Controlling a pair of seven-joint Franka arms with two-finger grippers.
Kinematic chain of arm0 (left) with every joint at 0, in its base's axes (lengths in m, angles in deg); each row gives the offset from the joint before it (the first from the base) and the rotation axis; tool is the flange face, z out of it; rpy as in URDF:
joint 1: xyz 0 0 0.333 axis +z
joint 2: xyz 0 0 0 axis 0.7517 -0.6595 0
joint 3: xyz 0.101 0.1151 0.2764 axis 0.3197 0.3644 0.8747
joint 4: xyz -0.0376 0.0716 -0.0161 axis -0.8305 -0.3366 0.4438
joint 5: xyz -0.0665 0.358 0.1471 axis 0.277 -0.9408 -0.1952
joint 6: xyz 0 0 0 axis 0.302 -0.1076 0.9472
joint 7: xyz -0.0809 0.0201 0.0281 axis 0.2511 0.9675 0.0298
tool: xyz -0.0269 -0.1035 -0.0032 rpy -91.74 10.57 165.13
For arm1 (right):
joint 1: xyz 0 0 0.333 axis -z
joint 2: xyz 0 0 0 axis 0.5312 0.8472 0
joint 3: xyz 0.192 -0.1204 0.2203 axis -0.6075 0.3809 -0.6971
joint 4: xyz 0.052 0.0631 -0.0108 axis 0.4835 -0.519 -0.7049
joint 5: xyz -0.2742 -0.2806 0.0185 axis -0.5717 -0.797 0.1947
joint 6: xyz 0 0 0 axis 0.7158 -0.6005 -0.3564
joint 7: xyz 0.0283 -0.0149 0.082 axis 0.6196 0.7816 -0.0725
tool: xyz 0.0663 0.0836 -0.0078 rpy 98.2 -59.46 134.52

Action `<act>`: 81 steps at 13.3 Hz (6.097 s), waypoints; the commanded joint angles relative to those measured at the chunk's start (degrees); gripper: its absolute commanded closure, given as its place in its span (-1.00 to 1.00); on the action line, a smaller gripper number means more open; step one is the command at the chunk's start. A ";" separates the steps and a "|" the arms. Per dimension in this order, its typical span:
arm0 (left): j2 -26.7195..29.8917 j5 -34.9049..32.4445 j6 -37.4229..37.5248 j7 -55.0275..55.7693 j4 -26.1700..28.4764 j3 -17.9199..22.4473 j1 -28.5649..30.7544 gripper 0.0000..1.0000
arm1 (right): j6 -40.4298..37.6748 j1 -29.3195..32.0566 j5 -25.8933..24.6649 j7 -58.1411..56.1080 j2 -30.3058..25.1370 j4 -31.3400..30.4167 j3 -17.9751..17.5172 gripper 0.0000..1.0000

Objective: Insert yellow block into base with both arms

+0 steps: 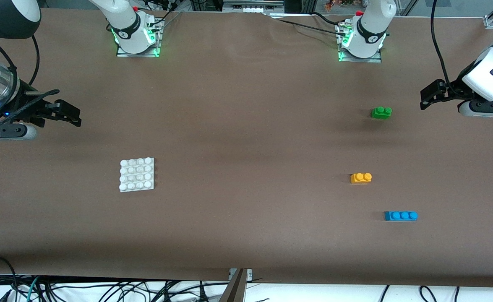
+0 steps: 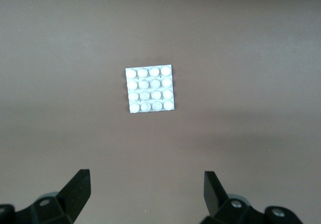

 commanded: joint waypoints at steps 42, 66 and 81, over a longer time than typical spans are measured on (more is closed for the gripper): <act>0.18 0.77 2.32 -0.41 -0.43 0.30 0.38 -1.00 | 1.35 0.20 0.38 0.77 -0.34 -0.29 0.07 -1.00; 0.27 0.85 2.50 -0.41 -0.43 0.30 0.38 -1.00 | -1.56 0.12 0.91 -5.83 -0.43 -1.95 0.33 -1.00; 0.18 0.76 2.41 -0.32 -0.43 0.22 0.38 -1.00 | 48.70 2.04 1.00 -7.40 11.25 -32.72 0.50 -1.00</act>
